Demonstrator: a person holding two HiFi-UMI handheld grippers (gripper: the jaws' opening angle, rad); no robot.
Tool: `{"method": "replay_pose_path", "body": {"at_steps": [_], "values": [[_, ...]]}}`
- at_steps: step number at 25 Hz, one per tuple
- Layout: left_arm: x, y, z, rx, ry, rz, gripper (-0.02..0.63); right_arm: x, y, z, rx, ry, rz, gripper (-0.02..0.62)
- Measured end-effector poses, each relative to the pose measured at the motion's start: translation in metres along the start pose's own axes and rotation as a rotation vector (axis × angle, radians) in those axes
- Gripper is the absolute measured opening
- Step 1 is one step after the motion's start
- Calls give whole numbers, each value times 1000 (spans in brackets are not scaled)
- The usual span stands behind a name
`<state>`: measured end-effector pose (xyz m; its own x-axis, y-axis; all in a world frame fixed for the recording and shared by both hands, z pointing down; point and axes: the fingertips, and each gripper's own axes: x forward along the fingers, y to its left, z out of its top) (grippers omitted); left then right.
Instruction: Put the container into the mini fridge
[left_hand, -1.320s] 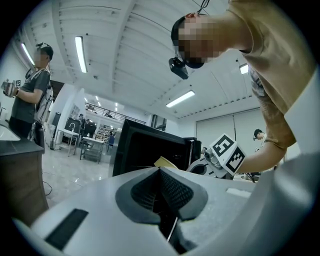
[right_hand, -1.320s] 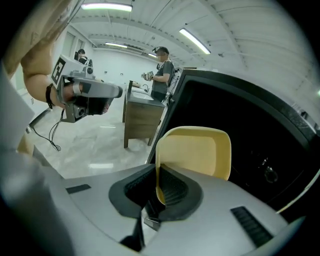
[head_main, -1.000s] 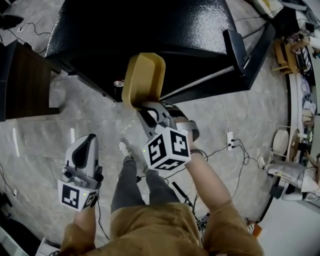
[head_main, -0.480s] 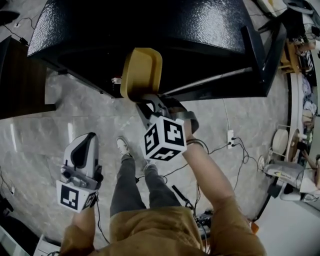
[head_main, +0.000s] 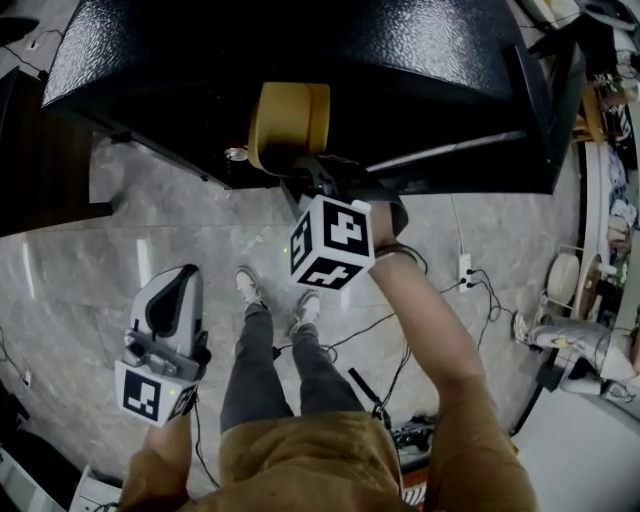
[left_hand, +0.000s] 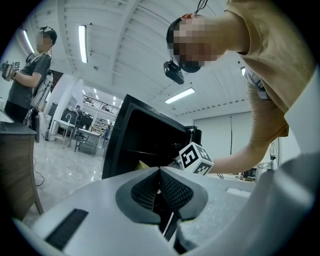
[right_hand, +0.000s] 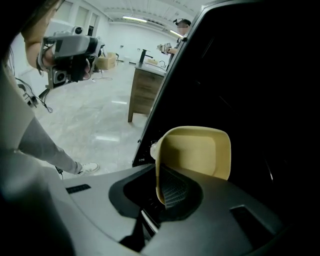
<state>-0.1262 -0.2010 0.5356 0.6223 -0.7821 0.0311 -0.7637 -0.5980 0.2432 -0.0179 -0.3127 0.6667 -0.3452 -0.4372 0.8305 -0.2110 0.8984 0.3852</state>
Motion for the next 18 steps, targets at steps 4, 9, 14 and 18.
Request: {"method": "replay_pose_path", "body": {"at_steps": [4,9,14,18], "values": [[1,0,-3,-7,10,-7,2,10,-11,0,-40,21,-5,11],[-3,10,-10,-21,1,0,2,31,-9,0,-73,55,3,11],[1,15,-13,-20,4,-2,2,51,-18,-3,-84,81,-4,11],[2,15,-10,-25,1,4,2,55,-30,0,-100,93,-26,11]]}}
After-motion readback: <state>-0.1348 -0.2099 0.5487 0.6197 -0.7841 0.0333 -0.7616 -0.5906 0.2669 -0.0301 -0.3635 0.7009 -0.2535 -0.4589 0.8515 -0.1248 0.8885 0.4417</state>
